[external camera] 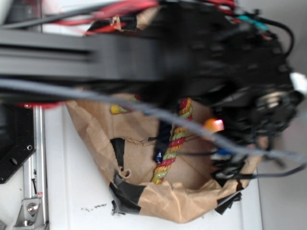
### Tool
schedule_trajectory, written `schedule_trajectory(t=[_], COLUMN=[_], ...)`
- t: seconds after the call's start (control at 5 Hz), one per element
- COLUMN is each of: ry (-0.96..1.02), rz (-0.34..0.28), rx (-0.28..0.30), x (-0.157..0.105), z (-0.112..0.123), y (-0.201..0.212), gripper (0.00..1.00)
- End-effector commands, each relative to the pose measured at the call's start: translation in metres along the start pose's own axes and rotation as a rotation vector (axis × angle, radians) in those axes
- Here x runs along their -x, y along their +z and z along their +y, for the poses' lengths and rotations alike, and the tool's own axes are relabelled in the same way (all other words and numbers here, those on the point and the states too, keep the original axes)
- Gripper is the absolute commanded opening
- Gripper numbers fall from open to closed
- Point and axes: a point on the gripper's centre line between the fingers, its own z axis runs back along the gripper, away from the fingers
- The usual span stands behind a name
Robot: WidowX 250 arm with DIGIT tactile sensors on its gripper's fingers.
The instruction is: Grab the yellow duck.
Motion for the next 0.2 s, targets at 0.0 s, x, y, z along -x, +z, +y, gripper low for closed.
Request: schedule_trajectory(t=[0.0], ry=[-0.058], rz=[-0.009], rx=[-0.016], x=[-0.0116], z=[0.0040], y=[0.0054], gripper=[0.00])
